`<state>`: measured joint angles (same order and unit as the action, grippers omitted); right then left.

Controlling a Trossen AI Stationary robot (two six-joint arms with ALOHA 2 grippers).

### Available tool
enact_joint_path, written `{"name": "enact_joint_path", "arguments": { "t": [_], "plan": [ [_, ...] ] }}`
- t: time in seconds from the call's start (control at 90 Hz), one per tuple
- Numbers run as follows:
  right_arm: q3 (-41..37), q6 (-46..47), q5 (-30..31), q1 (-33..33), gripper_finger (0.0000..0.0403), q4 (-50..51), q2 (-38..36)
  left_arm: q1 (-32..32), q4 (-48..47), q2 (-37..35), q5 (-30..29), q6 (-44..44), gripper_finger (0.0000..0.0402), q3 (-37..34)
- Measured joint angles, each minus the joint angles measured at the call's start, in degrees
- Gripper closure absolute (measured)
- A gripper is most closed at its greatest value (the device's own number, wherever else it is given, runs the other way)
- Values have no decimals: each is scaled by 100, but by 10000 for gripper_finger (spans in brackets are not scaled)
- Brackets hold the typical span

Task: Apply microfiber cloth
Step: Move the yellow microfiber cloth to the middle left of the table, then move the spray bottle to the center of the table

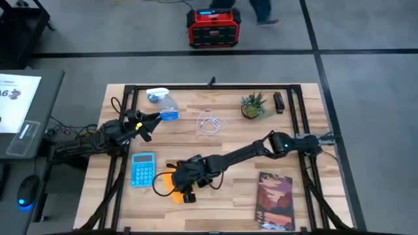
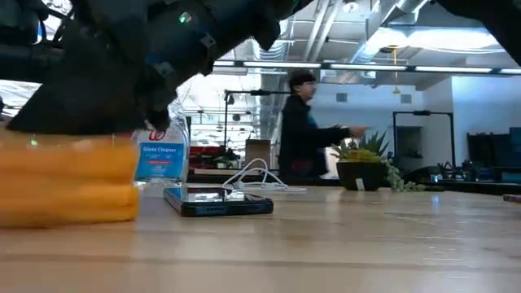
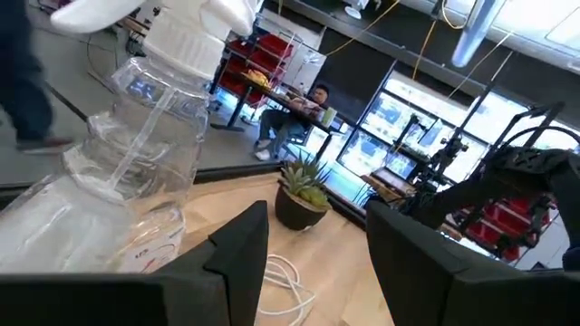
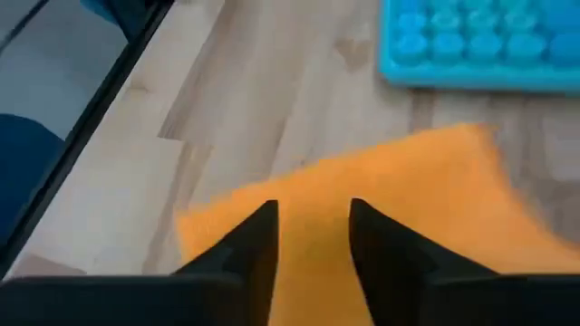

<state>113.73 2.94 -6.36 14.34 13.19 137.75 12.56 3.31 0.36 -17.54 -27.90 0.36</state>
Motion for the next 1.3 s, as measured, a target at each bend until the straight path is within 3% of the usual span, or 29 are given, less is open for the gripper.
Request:
{"name": "enact_joint_path", "arguments": {
  "t": [0.211,0.422,0.589,0.789,1.011,1.156,1.3],
  "plan": [
    [2,-606,557,-19,226,755,-800,0,4,0,0,0,240,1],
    [0,-1385,1539,-178,227,1492,-1836,0,3,0,0,0,240,0],
    [0,-1724,1644,-679,235,1796,-2613,0,2,-2,0,-64,240,2],
    [4,-1613,132,-1985,224,1573,-2712,0,2,-2,0,-65,240,0],
    [0,-1641,-1237,-3198,155,471,-2034,0,2,-1,0,-48,240,1],
    [-2,-1385,-1882,-3673,114,-631,-1517,0,2,0,0,-47,240,1],
    [0,-972,-2443,-3839,101,-1655,-1030,0,2,-1,0,-46,240,0]
  ]
}}
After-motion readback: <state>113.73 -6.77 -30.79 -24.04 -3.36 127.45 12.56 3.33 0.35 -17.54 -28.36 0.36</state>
